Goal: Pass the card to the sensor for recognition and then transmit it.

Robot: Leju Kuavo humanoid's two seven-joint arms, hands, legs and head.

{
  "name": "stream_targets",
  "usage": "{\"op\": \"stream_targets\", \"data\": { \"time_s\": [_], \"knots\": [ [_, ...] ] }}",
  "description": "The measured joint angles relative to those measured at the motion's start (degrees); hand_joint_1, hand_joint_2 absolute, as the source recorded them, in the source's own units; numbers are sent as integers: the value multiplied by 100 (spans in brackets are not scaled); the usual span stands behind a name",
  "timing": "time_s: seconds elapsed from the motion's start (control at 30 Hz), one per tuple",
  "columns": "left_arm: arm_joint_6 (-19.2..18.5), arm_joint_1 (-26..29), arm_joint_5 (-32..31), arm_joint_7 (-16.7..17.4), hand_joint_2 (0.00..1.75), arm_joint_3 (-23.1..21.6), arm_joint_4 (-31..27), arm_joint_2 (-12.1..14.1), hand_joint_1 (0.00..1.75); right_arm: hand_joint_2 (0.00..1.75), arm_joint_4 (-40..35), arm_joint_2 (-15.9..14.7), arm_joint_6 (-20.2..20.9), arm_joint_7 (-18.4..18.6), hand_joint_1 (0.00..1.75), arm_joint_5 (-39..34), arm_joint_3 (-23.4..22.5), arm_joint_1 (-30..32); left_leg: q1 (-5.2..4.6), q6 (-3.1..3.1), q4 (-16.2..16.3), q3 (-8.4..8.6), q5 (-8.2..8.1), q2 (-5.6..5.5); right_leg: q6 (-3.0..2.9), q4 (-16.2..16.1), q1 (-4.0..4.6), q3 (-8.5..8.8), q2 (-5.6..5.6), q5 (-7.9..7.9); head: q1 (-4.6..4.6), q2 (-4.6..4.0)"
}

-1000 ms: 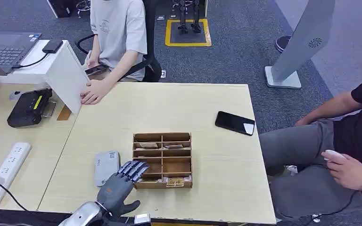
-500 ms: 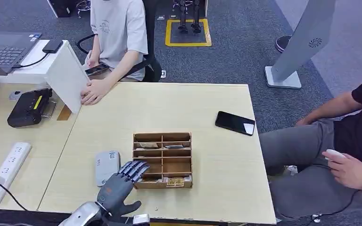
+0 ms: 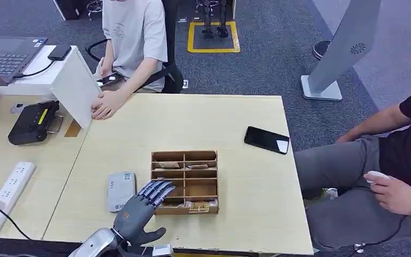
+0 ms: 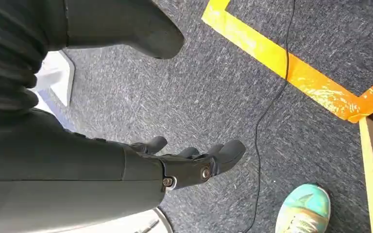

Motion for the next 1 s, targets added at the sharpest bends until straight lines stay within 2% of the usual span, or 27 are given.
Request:
{"op": "stream_targets", "data": {
  "time_s": [0.33, 0.6, 1.0],
  "knots": [
    [55, 10, -50, 18, 175, 2, -4, -2, 0, 175, 0, 0, -4, 0, 0, -7, 7, 1, 0, 0, 0, 0, 0, 0, 0, 0, 0, 0, 0, 0, 0, 0],
    [352, 13, -761, 324, 175, -39, -9, -24, 0, 175, 4, 0, -24, 0, 0, -59, 42, 1, -1, 0, 0, 0, 0, 0, 0, 0, 0, 0, 0, 0, 0, 0],
    [459, 20, -986, 444, 175, -103, 7, -24, 0, 175, 15, 0, -33, 0, 0, -87, 50, 6, 0, 0, 0, -1, 0, 0, 0, 0, 0, 0, 0, 0, 0, 0]
  ]
}}
